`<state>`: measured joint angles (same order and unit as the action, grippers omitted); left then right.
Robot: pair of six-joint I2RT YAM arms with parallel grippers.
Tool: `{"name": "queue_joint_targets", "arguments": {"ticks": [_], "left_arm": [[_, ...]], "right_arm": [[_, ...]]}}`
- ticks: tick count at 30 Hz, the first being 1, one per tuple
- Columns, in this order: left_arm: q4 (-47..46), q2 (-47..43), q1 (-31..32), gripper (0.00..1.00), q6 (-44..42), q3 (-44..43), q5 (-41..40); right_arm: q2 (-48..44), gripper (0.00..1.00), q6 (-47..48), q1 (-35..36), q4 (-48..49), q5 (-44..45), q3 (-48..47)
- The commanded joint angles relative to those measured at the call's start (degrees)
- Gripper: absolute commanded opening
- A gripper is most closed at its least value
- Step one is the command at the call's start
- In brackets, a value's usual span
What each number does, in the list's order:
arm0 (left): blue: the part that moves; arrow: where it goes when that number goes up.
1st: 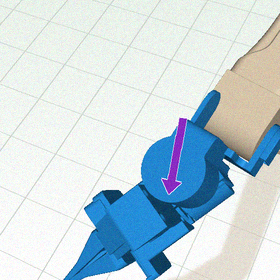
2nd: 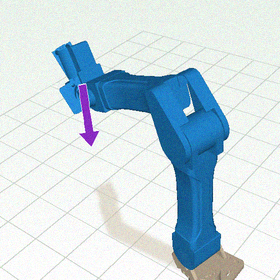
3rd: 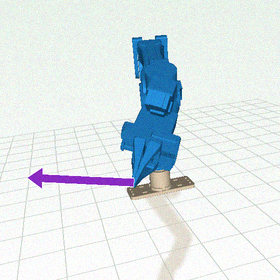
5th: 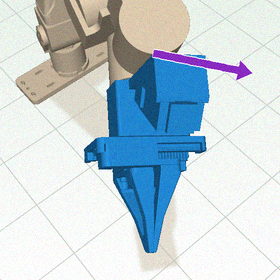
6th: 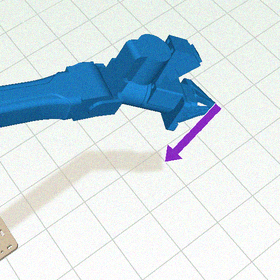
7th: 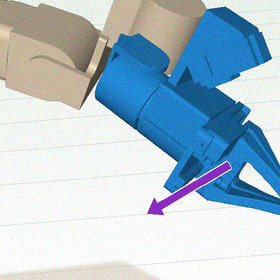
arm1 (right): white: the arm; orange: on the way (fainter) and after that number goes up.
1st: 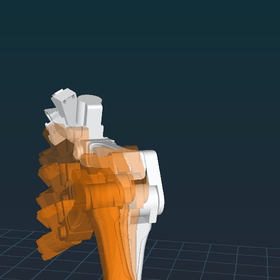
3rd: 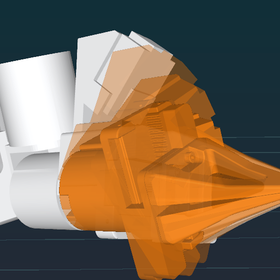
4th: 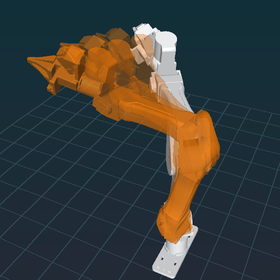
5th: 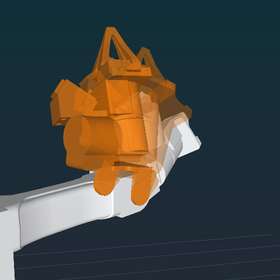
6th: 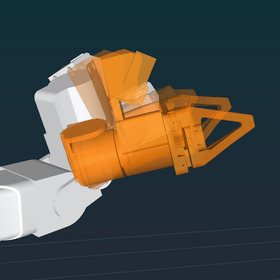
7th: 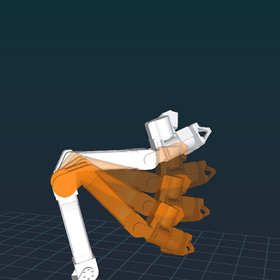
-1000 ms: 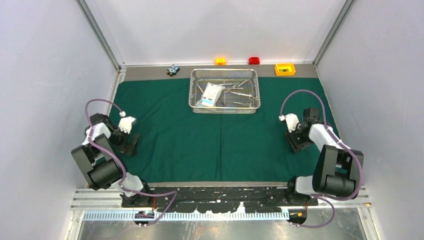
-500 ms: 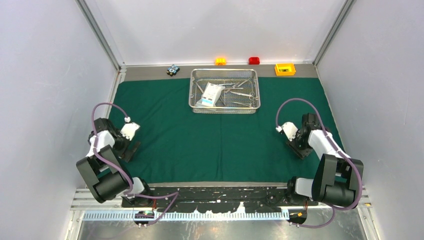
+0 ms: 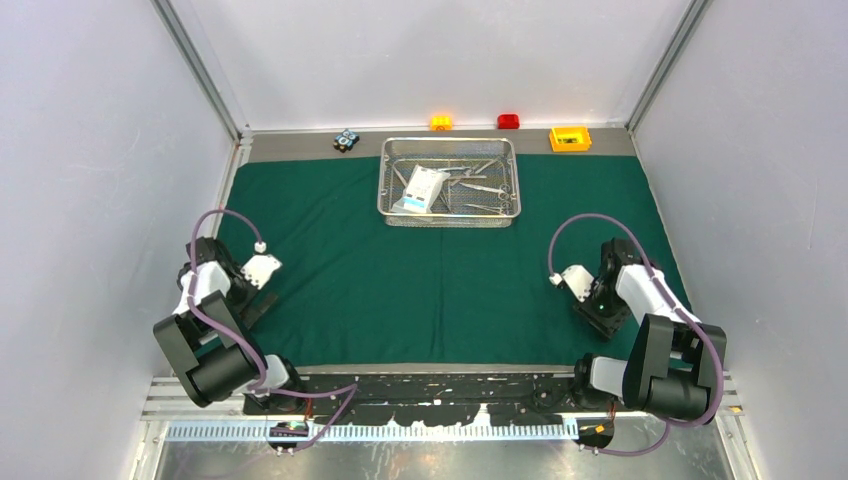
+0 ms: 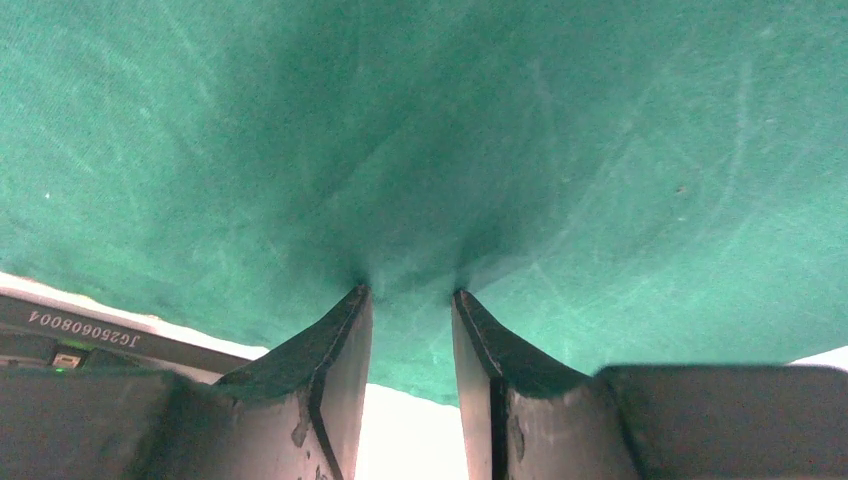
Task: Open and lay out the surgical kit
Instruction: Smooth out the surgical kit at the center of the board.
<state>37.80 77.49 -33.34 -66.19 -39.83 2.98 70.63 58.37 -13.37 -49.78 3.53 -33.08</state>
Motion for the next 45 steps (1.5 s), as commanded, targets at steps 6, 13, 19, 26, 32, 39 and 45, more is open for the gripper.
{"name": "queue_joint_targets", "arguments": {"ticks": [6,13,19,26,32,39,45], "left_arm": [[9.5,0.8,-0.9,0.99,-7.4,0.2,-8.5],[19.6,3.7,-0.8,1.00,0.1,-16.4,7.2],[13.1,14.0,2.5,1.00,21.5,-31.7,17.7],[2.9,33.2,12.8,1.00,41.3,-52.9,15.0],[3.6,52.3,18.6,0.97,47.0,-75.2,5.5],[8.2,65.9,21.5,0.96,43.8,-90.6,-1.2],[7.2,69.2,21.3,0.92,40.0,-90.4,-9.5]], "right_arm": [[-4.1,0.40,0.9,-0.4,-6.4,0.1,-5.8],[-2.4,0.41,-2.5,-2.2,-8.3,-8.4,-18.0],[6.4,0.41,-12.1,-2.4,0.8,-11.9,-25.1],[15.1,0.41,-16.8,-2.4,6.5,-9.9,-28.9],[16.6,0.41,-17.1,-2.5,8.2,-6.7,-28.0],[16.1,0.41,-17.0,-2.8,9.0,-5.2,-25.6],[15.9,0.41,-17.1,-3.5,10.4,-4.8,-23.6]]}}
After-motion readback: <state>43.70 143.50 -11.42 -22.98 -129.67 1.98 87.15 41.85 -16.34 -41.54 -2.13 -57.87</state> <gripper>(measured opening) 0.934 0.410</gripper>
